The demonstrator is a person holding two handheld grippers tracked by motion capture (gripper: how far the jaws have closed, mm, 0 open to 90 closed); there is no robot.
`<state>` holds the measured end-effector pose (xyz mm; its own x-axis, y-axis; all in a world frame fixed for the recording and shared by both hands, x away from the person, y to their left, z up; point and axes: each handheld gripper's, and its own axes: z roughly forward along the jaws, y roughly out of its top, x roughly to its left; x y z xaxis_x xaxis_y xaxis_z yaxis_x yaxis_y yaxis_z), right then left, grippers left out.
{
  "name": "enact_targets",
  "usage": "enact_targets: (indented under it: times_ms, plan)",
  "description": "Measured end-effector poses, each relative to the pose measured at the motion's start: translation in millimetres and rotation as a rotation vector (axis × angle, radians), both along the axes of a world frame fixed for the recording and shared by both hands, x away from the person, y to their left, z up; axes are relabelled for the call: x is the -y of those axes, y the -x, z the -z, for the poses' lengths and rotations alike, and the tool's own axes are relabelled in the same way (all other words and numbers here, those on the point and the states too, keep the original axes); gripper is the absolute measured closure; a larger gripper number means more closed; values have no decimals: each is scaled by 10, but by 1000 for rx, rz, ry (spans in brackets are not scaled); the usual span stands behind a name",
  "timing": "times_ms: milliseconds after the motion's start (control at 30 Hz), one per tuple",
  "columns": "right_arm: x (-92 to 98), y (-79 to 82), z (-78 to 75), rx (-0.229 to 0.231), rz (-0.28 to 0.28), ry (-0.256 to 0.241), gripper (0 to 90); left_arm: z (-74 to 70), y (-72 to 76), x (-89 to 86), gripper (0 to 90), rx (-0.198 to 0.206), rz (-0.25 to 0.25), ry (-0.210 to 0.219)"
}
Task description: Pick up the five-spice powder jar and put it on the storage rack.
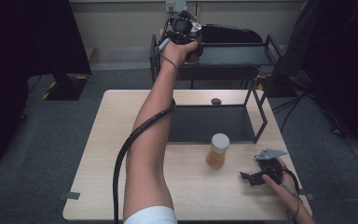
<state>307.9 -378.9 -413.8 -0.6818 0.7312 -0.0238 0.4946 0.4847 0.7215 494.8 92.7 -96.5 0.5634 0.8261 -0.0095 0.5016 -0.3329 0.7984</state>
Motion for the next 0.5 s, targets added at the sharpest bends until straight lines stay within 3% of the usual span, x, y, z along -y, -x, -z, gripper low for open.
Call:
enact_targets:
  times_ms: [100, 333, 500]
  plan:
    - [0, 0, 0, 0, 0, 0, 0, 18, 25, -7, 279, 15, -8, 15]
    - [1, 0, 1, 1, 0, 0, 0, 8, 136, 31, 85, 16, -51, 37]
    - [0, 3, 1, 1, 1, 0, 0, 37, 263, 16, 32, 26, -74, 61]
